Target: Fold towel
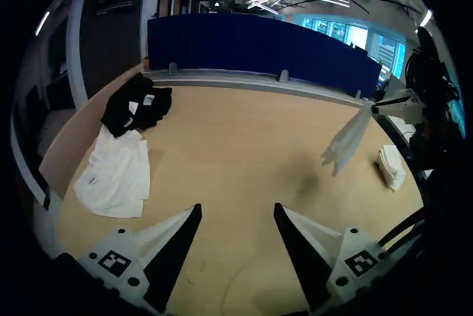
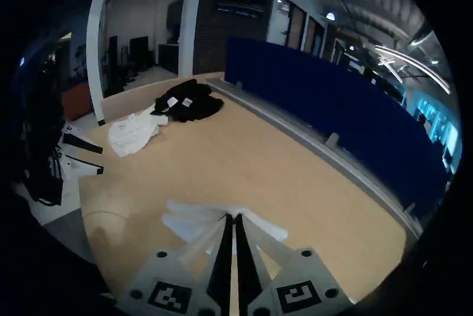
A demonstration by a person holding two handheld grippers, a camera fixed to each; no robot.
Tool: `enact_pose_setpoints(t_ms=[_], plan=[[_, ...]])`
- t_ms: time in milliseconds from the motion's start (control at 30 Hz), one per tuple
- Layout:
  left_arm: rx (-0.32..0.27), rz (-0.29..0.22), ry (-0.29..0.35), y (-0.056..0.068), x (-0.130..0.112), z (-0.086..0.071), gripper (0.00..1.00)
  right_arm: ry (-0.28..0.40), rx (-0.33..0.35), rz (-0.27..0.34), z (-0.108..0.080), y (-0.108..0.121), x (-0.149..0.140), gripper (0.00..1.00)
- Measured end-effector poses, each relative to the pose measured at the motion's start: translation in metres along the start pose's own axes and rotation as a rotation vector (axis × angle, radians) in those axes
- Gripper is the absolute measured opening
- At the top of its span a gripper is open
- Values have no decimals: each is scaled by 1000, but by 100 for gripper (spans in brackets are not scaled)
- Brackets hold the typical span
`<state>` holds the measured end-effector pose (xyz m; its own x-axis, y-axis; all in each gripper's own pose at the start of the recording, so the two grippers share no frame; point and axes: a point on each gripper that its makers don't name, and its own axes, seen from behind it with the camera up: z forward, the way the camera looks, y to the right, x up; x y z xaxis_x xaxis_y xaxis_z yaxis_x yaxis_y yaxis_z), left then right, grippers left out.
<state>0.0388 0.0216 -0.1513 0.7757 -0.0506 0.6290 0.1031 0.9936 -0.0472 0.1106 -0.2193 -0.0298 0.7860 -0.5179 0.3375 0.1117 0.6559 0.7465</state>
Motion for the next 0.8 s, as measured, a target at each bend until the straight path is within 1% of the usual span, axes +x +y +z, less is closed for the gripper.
enact_pose_setpoints(t_ms=[167,300,467,800], plan=[[-7,4,-1,2,2,3,90,8,-38,18,-16,27,-1,3],[-11,6,-1,4,4,5,90,3,-72,30,-29,50,-7,3],[-16,10,-3,7,6,9,90,-5,-116,57,-45,81,-20,3],[-14,34,-19,13,8,15,90,-30,-204,100,-74,147,-50,3]])
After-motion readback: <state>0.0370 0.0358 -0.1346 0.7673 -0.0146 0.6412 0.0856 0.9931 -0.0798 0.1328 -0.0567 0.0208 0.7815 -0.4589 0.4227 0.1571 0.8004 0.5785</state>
